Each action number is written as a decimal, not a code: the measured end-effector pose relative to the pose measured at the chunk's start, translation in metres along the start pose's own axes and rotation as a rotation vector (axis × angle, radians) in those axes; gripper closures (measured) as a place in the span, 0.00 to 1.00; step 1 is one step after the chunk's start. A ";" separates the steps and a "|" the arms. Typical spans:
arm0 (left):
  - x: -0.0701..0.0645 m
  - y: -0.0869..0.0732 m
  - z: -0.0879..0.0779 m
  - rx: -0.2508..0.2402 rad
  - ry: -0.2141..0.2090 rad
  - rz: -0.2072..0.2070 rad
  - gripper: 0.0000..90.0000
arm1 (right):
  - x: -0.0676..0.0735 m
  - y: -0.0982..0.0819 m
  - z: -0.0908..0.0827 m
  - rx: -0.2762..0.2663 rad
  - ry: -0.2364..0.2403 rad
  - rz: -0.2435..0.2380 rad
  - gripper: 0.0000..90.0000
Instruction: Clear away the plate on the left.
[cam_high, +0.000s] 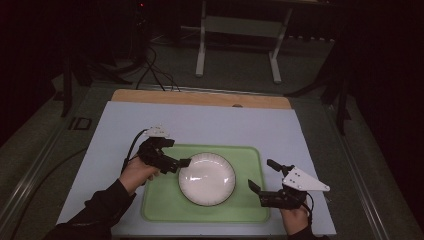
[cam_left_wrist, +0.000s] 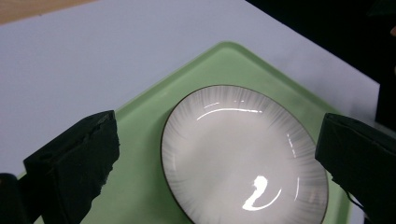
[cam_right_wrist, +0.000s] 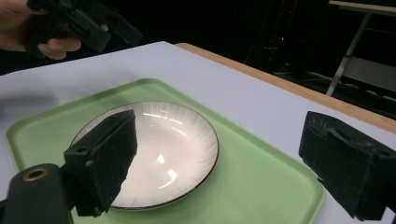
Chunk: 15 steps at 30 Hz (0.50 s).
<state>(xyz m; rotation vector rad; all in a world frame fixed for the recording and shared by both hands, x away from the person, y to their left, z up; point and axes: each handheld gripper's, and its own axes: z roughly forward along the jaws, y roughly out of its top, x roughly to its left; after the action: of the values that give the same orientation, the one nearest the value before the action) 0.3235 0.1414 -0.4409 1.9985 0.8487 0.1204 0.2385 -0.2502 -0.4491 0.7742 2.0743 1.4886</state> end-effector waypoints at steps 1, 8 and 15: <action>0.000 -0.001 -0.001 -0.005 0.005 0.003 0.00 | 0.000 0.000 0.000 0.001 0.000 0.000 0.12; -0.002 -0.004 -0.019 -0.065 0.011 0.040 0.00 | 0.001 0.000 0.001 0.006 0.001 -0.001 0.12; -0.002 -0.010 -0.041 -0.092 0.031 0.042 0.00 | 0.001 0.000 0.001 0.007 0.001 -0.003 0.12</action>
<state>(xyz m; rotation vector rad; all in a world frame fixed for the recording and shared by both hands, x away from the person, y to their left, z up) 0.3006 0.1728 -0.4251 1.9331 0.8064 0.2117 0.2383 -0.2484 -0.4494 0.7730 2.0810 1.4811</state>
